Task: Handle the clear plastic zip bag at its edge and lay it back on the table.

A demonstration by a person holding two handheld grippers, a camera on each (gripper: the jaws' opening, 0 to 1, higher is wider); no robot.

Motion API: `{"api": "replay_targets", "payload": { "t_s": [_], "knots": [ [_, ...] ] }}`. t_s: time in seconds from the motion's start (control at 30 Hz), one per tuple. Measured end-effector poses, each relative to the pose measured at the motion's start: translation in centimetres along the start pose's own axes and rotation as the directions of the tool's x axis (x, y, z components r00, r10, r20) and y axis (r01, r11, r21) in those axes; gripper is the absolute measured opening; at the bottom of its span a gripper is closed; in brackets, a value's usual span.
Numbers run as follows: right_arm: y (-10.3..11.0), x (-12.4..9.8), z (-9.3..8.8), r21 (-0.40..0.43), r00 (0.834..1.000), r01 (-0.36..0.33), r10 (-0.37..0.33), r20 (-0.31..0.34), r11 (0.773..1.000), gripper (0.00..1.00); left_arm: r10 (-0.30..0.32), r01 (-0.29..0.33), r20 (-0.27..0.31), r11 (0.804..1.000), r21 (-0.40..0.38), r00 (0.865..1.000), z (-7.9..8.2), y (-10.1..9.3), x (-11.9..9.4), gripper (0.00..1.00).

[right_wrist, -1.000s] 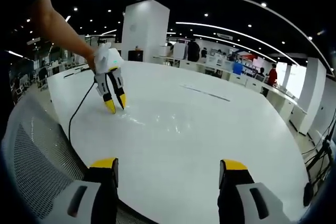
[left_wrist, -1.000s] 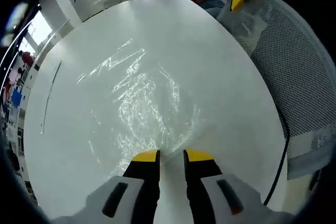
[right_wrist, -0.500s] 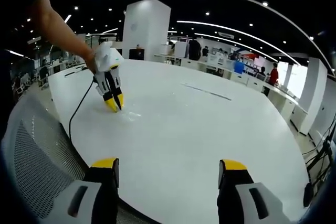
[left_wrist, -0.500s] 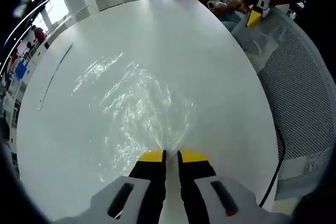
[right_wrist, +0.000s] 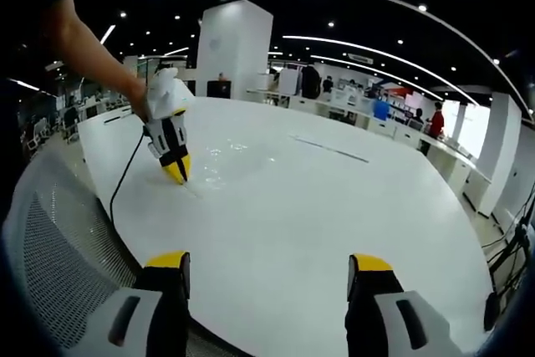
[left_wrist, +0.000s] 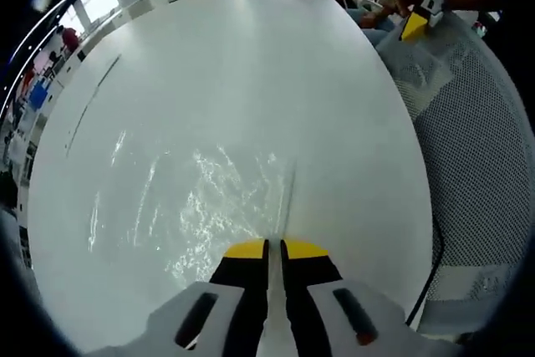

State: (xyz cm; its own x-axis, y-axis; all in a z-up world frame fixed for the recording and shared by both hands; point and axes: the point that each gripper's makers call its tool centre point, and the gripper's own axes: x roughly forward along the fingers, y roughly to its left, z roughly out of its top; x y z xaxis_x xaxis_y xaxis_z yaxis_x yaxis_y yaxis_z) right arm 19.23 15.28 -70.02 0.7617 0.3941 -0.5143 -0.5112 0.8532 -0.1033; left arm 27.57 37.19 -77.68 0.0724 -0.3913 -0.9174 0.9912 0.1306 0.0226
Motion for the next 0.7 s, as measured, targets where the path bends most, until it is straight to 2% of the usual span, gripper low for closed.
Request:
{"api": "replay_targets", "payload": {
  "t_s": [0.27, 0.4, 0.47, 0.53, 0.7],
  "knots": [
    [-0.1, 0.0, 0.0, 0.001, 1.0, 0.004, -0.004, 0.0, 1.0, 0.77, 0.019, -0.019, -0.002, 0.992, -0.122, 1.0, 0.0, 0.0, 0.1, 0.02],
    [0.0, -0.1, 0.0, 0.002, 1.0, 0.001, -0.001, 0.001, 1.0, 0.77, 0.04, -0.04, -0.005, 0.984, -0.173, 0.999, -0.1, 0.7, 0.3, 0.02],
    [0.0, -0.1, 0.0, 0.003, 1.0, 0.0, 0.0, 0.003, 1.0, 0.77, 0.038, -0.037, 0.005, 0.984, -0.172, 0.999, -0.1, 0.7, 0.2, 0.0],
    [0.0, -0.1, 0.0, 0.003, 1.0, -0.001, 0.001, 0.003, 1.0, 0.77, 0.028, -0.026, 0.013, 0.992, -0.125, 1.0, -0.3, 0.6, 0.4, 0.0],
    [-0.1, -0.1, 0.0, 0.004, 1.0, 0.001, -0.001, 0.004, 1.0, 0.77, 0.029, -0.027, 0.03, 0.996, -0.086, 0.999, -0.4, 0.4, 0.3, 0.0]
  ]
}}
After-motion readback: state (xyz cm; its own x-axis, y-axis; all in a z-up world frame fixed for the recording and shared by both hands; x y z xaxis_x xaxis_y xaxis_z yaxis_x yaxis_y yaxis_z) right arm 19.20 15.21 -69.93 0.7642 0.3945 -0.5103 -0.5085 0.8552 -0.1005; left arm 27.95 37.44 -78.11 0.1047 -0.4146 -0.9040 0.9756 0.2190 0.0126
